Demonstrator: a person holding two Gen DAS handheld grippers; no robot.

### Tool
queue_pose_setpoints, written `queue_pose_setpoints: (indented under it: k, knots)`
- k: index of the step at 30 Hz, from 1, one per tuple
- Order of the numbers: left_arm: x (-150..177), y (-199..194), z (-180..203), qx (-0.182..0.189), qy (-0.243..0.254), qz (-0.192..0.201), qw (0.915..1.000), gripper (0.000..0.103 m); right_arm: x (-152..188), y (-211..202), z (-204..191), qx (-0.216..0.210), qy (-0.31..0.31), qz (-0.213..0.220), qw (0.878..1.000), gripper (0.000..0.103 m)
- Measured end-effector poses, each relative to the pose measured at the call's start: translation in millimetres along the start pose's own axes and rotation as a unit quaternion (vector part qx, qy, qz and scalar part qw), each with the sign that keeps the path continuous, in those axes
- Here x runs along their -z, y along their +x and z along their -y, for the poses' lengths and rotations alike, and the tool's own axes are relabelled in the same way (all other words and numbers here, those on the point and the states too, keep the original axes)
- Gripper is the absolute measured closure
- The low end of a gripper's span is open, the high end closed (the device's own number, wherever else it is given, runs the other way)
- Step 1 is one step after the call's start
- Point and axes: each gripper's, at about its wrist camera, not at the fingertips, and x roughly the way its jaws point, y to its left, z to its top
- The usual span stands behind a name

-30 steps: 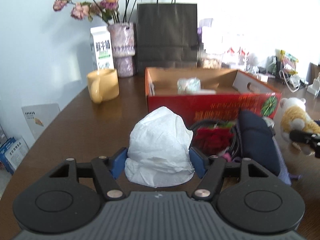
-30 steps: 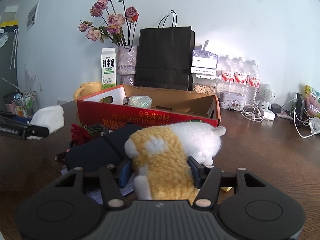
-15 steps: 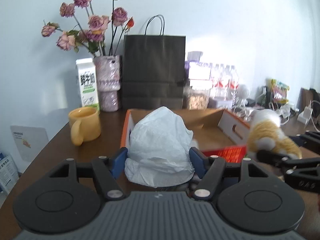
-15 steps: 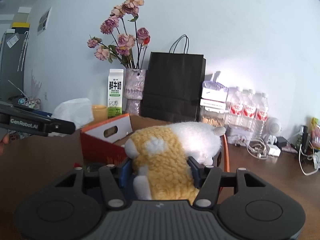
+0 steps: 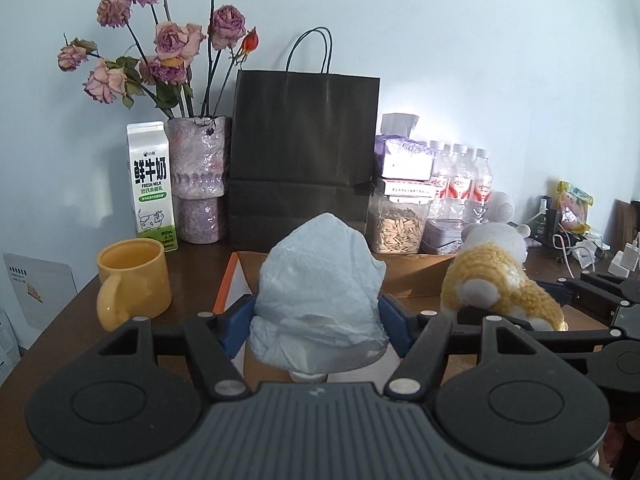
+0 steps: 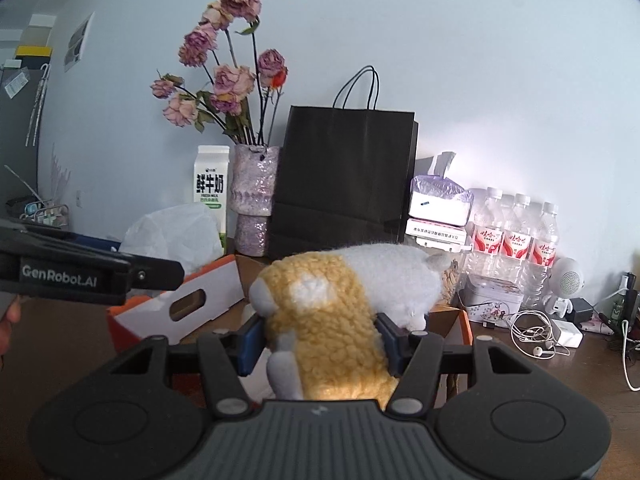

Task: Organize objects
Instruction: 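Carry the cloth with the left tool into the box while the right tool drops the toy there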

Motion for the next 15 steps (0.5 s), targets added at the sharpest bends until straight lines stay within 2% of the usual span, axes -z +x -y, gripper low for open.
queue_pose_setpoints:
  k: [8,15]
  knots:
    - [-6.5,53.9,-11.2,-0.008,-0.020,-0.019,0.9996,0.035,3.8,49.0,20.1,0.006,0.024,-0.028,0.999,0.046]
    - [2.2,80.9,-21.8,-0.013,-0.027,-0.050,0.9983,0.035,16.2,60.8,32.4,0.009,0.041,-0.051,0.998,0.046]
